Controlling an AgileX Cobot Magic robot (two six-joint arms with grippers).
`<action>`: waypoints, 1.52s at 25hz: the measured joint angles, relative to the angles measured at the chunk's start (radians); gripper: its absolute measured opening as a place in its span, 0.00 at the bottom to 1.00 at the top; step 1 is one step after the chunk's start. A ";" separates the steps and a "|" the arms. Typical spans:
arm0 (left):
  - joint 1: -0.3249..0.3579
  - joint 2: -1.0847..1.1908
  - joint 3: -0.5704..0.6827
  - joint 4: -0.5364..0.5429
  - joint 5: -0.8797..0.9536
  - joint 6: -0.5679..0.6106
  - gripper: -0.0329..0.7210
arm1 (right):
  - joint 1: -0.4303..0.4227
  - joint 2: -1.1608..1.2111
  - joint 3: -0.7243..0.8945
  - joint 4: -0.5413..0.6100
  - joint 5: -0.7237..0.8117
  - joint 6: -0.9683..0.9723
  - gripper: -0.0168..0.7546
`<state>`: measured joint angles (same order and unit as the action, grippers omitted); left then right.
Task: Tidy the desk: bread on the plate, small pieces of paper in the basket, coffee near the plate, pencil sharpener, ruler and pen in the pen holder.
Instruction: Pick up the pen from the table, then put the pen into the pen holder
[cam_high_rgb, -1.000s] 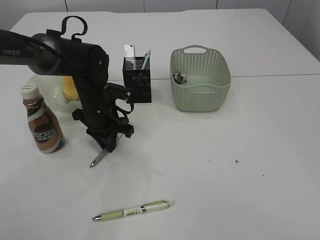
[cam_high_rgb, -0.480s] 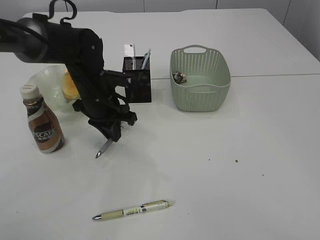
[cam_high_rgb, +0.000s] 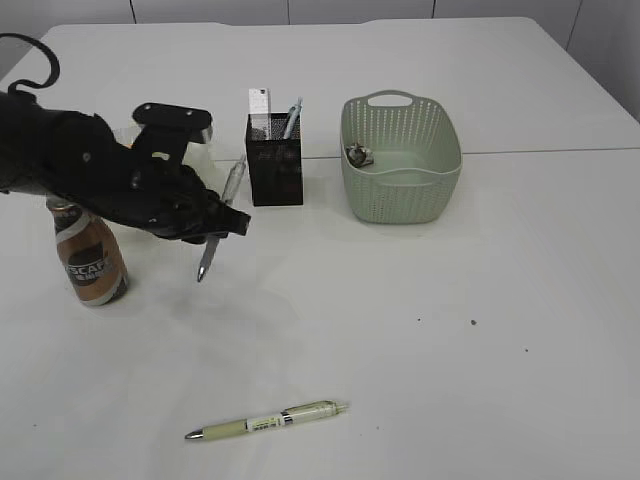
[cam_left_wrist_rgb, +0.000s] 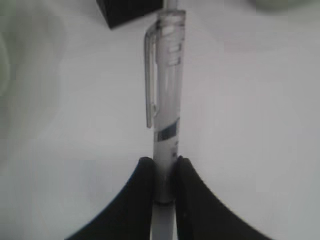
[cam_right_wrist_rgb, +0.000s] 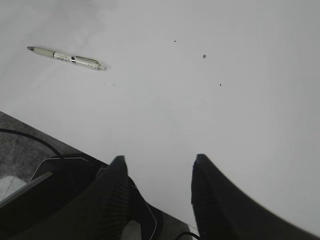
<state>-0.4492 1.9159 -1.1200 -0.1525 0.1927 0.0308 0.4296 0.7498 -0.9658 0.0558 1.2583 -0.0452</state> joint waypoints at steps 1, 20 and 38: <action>0.000 -0.012 0.018 0.000 -0.065 0.000 0.13 | 0.000 0.000 0.000 0.001 0.000 0.000 0.43; 0.000 0.153 -0.204 0.035 -0.823 0.000 0.13 | 0.000 0.000 0.000 0.002 0.000 0.000 0.43; 0.023 0.420 -0.442 0.042 -0.731 0.000 0.13 | 0.000 0.000 0.000 0.004 0.000 0.002 0.43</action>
<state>-0.4265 2.3359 -1.5615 -0.1107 -0.5381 0.0308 0.4296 0.7498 -0.9658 0.0595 1.2583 -0.0434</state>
